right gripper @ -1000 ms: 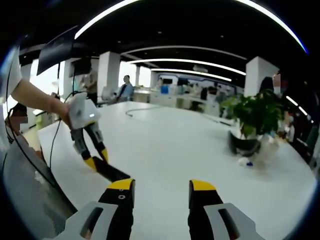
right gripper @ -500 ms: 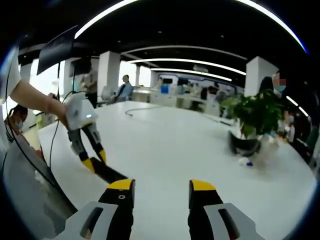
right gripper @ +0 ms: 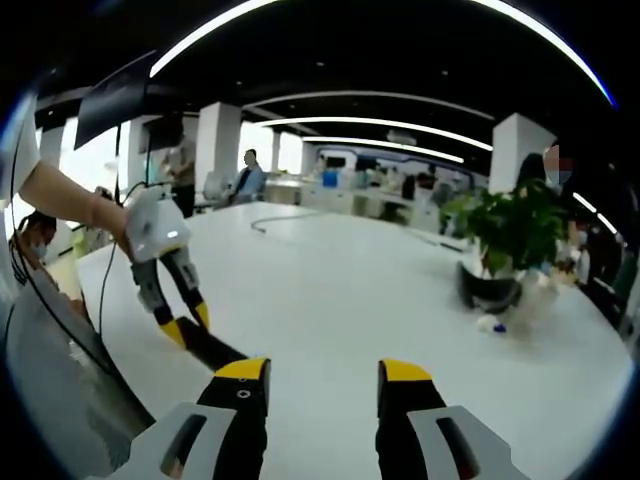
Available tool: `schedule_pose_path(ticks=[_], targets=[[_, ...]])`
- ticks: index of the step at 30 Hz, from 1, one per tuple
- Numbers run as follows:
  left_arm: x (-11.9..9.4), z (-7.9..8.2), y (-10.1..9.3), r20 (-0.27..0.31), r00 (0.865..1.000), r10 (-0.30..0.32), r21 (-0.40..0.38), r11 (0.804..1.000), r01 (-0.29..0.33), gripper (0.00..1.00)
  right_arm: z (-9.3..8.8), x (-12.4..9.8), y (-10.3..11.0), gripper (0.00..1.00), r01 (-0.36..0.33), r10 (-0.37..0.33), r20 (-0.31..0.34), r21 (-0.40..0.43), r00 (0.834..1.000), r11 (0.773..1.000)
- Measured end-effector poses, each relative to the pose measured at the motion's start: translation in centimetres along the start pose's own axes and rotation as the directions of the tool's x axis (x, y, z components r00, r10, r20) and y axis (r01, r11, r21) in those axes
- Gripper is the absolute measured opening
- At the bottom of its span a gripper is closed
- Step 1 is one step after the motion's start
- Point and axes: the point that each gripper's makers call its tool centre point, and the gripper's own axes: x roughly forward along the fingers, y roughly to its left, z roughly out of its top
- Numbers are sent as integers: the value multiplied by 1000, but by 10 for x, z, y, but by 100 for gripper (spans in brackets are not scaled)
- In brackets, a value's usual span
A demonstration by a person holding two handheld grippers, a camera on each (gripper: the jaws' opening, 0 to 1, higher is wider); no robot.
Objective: Press the specified remote control buttons in sequence, fully releasing each button before pressing the next.
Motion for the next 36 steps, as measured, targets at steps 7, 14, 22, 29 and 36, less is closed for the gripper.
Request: schedule_pose_path(ticks=[7,14,22,29,36], targets=[[0,0,-4,14,1000,6,-10,1000,-6,25,-1,0,1,40,-5,5,-5,-2,1000,1000],[-1,0,-7,27,1000,11,-20,1000,-10,25,-2,1,4,40,-14,14,-18,-11,1000,1000],[-1,0,-10,26,1000,6,-12,1000,-6,25,-4,2,6,39,-20,20,-31,-18,999,1000],[0,0,-12,20,1000,3,-1,1000,-3,25,-5,2,6,39,-23,22,-37,-20,999,1000],[0,1,-15,15,1000,-2,9,1000,2,25,-5,2,6,38,-23,22,-39,-23,999,999]])
